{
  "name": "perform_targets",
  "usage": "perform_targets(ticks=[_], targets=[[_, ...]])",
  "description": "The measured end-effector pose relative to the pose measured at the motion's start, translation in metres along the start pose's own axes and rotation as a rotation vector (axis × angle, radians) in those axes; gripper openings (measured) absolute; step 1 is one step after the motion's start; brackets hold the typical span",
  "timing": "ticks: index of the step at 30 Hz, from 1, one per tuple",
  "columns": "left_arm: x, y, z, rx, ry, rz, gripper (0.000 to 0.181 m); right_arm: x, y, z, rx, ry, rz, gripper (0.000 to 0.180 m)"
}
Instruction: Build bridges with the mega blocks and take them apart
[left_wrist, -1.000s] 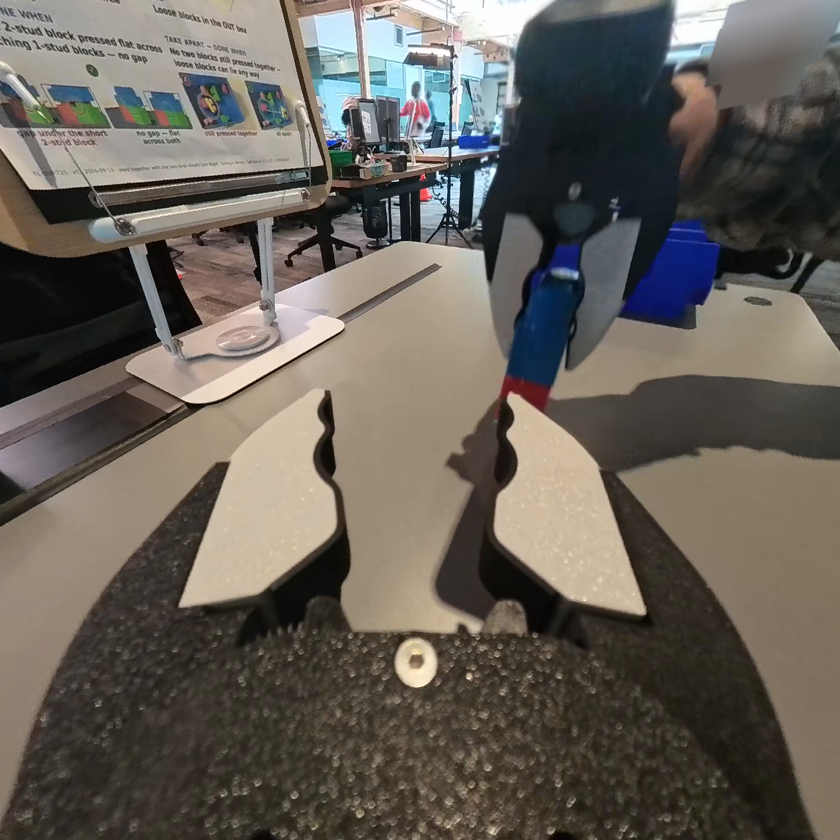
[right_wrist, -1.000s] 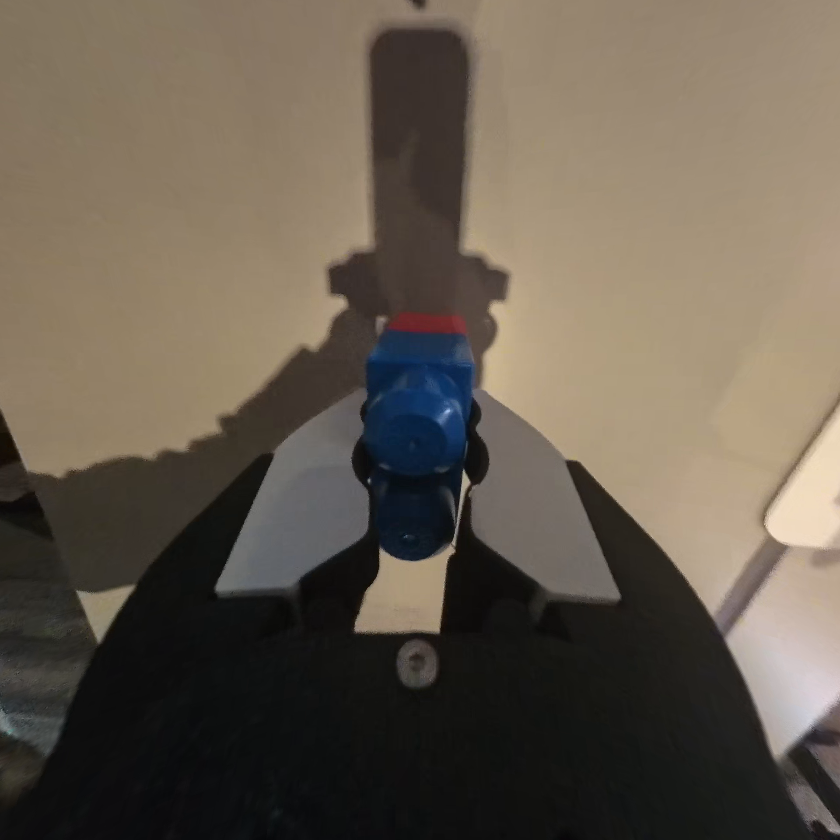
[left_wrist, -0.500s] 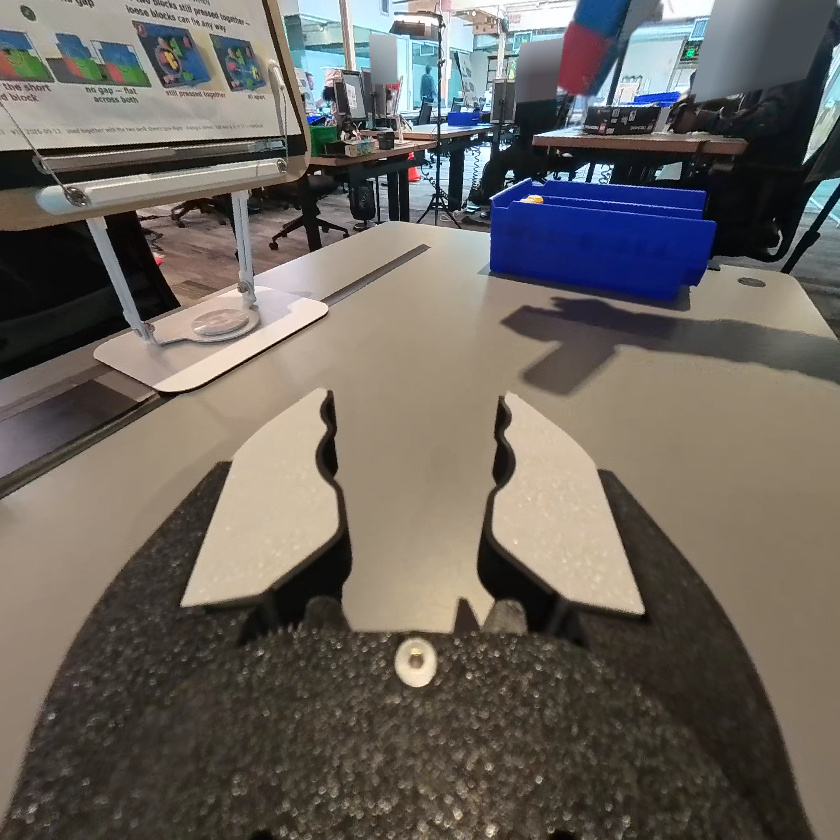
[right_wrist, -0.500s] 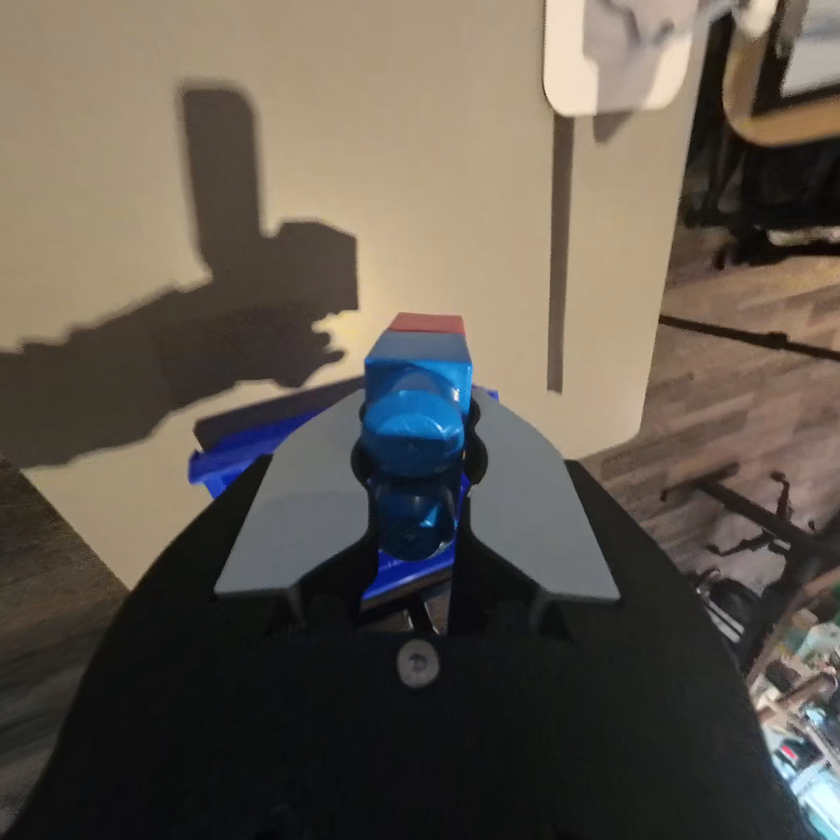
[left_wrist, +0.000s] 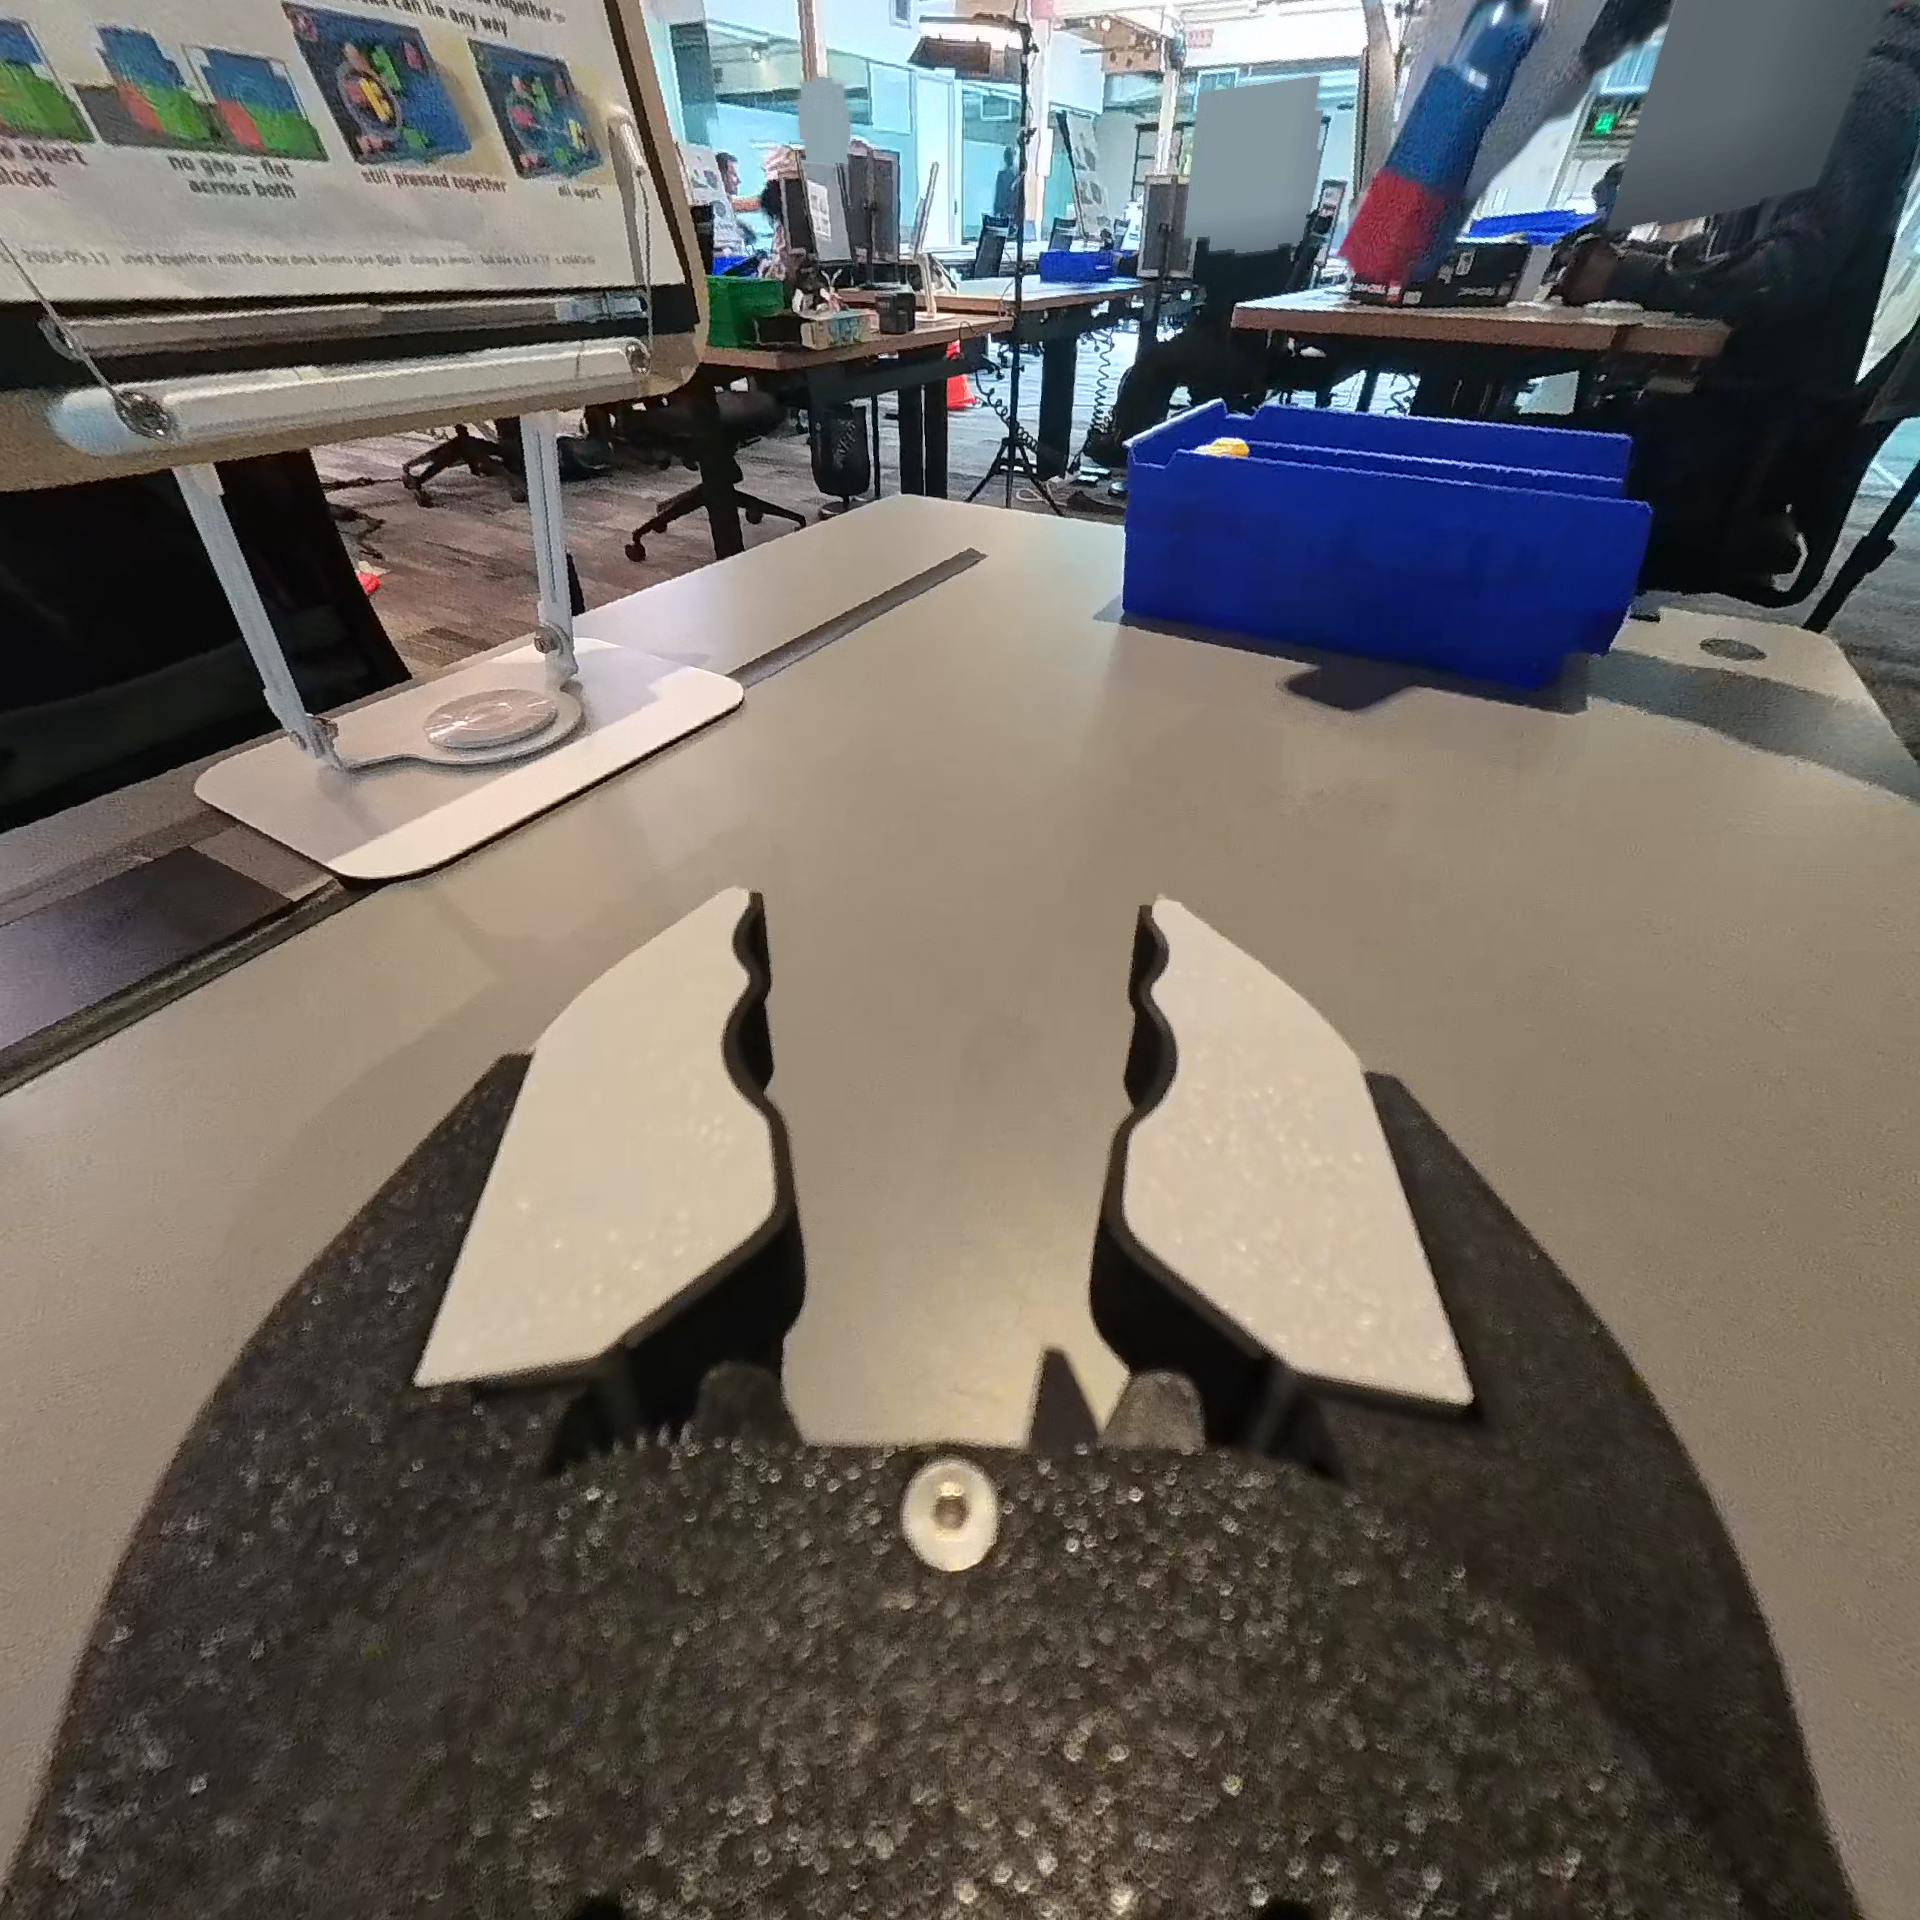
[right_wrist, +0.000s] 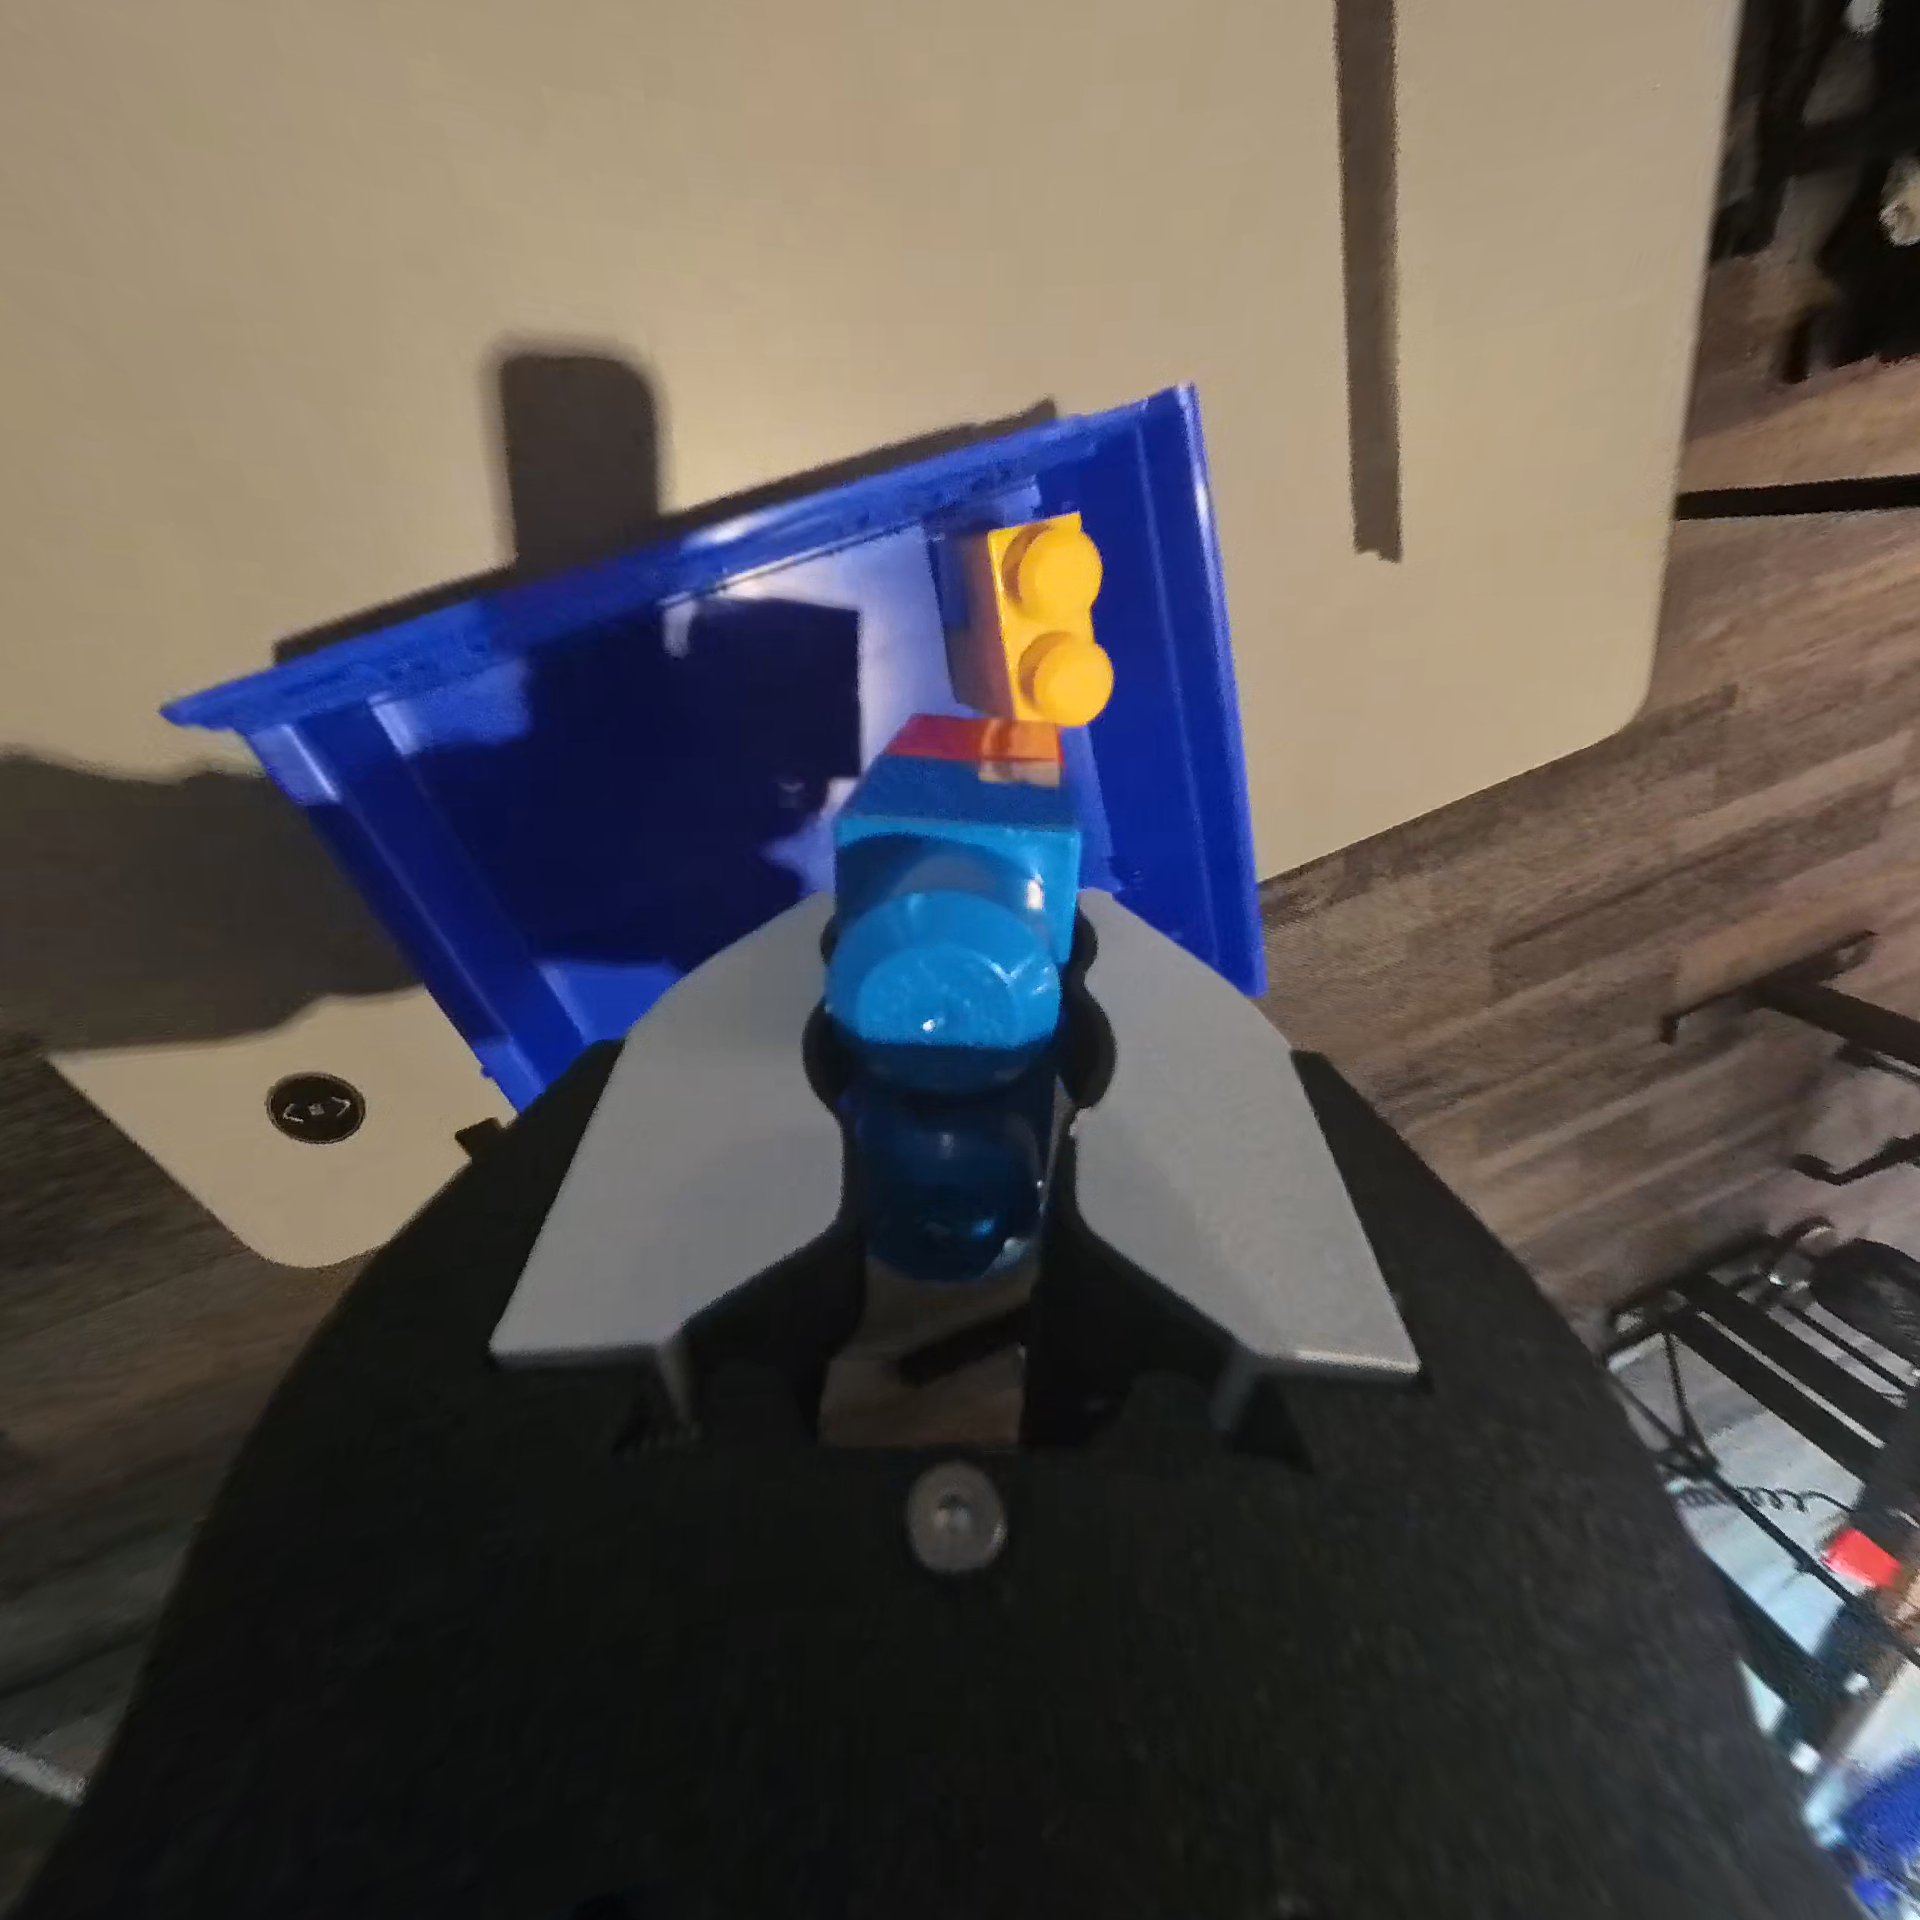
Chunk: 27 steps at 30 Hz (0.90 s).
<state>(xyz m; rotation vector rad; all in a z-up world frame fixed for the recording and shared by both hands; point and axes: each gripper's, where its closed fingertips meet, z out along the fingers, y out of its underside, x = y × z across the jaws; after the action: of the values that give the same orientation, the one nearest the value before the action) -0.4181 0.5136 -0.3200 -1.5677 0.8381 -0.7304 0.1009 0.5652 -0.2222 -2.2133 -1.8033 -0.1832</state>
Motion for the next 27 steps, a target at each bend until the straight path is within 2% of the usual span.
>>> perform_targets(ticks=[6, 16, 27], targets=[[-0.001, -0.003, -0.005, 0.026, -0.044, 0.013, 0.065, -0.015, 0.015, 0.045, 0.025, -0.102, -0.027, 0.037], [-0.001, 0.006, -0.002, 0.004, -0.075, 0.008, 0.065, -0.025, 0.004, 0.118, 0.062, -0.222, -0.078, 0.037], [0.004, 0.007, 0.005, -0.011, -0.075, 0.032, 0.065, -0.023, -0.004, 0.154, 0.031, -0.291, -0.104, 0.037]])
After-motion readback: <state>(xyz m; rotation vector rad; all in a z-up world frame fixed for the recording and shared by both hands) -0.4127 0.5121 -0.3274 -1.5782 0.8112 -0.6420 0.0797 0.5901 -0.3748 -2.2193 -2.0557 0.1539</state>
